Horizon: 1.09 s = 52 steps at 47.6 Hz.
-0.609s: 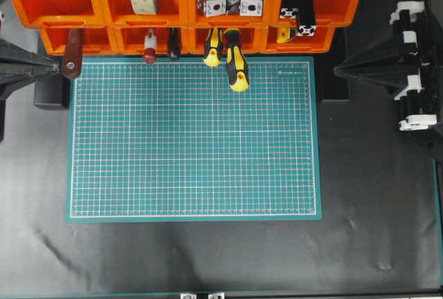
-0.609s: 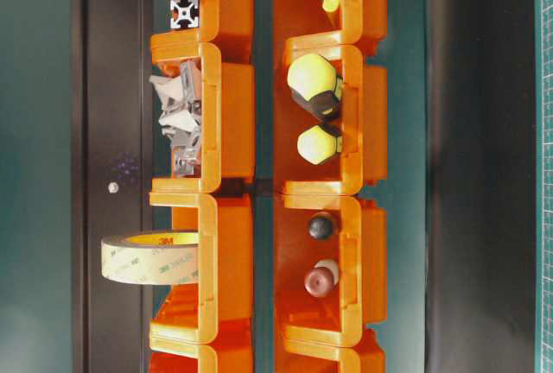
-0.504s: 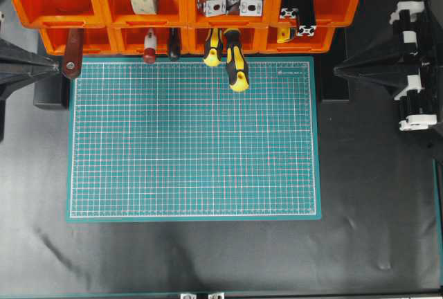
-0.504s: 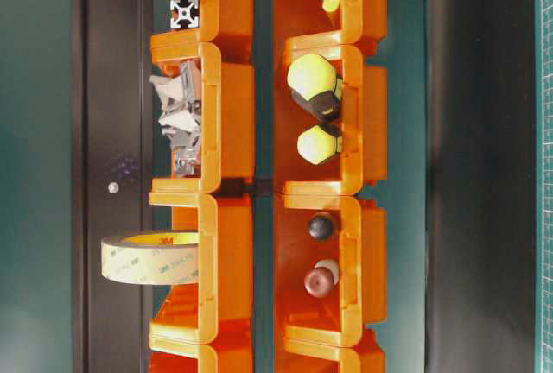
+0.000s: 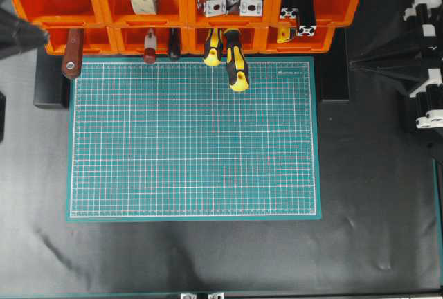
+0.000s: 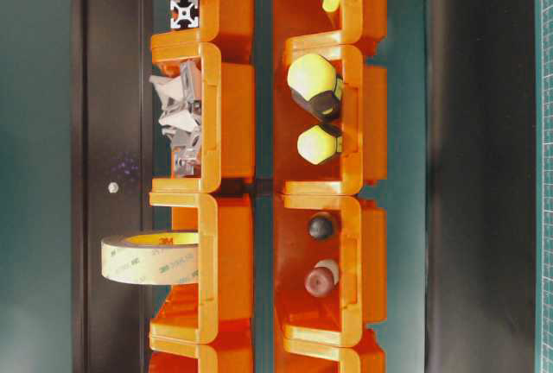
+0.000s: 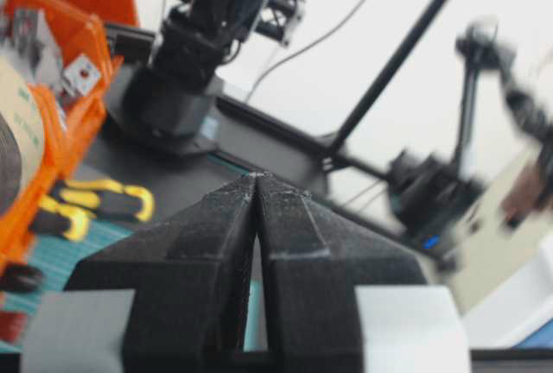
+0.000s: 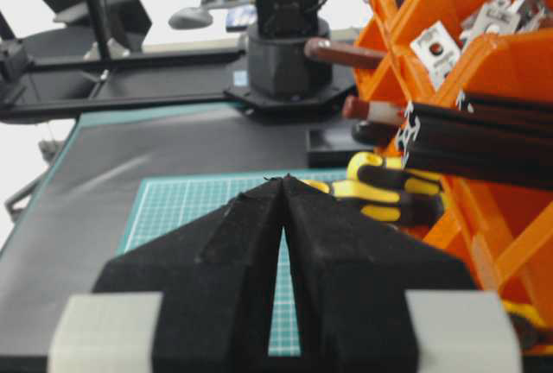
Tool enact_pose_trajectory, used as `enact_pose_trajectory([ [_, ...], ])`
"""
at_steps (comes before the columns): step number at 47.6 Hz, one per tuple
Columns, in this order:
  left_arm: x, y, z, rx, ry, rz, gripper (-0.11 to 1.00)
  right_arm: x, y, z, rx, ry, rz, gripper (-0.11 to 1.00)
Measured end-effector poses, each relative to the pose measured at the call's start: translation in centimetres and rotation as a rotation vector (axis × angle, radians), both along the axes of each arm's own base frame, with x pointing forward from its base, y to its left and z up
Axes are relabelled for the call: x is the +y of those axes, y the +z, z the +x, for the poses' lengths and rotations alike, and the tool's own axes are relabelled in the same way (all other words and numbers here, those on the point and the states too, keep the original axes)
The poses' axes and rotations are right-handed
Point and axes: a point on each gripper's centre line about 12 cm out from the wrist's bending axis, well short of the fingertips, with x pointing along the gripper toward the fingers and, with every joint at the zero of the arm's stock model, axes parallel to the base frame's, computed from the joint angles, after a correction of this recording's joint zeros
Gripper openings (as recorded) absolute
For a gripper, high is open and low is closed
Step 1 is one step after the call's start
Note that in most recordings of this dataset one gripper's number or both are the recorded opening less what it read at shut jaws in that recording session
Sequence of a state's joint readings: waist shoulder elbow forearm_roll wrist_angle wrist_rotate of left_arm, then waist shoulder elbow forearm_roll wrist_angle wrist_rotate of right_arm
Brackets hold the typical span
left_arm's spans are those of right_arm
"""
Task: Pick foam from container rack with left arm.
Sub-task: 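Move the left gripper up to the tape roll in the orange rack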
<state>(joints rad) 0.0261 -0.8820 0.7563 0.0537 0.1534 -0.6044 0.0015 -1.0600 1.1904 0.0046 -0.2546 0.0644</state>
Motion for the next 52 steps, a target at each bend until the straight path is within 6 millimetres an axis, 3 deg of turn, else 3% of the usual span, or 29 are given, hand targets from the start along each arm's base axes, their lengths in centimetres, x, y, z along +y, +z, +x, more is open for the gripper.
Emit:
enact_pose_trajectory([
  [9,2.6,1.3,1.4,0.051,0.131,-0.328,0.0,0.0,-0.3,0.0,0.029,-0.001,0.015,0.0],
  [16,3.2,1.1,2.4,0.105,0.185,-0.525,0.0,0.0,-0.4,0.0,0.031,-0.001,0.014,0.0],
  [21,3.8,0.4,2.7,0.143,0.221,-0.566,0.0,0.0,-0.4,0.0,0.031,-0.001,0.014,0.0],
  [36,3.9,0.7,2.6,0.147,0.23,-0.57,0.05,0.1,-0.4,0.0,0.031,0.005,0.012,0.0],
  [43,4.1,1.4,2.6,0.142,0.241,-0.589,0.24,0.1,-0.4,0.0,0.032,0.006,0.008,0.0],
  [52,4.7,1.3,3.2,0.171,0.275,-0.633,0.77,0.1,-0.3,0.0,0.029,0.006,0.006,0.0],
])
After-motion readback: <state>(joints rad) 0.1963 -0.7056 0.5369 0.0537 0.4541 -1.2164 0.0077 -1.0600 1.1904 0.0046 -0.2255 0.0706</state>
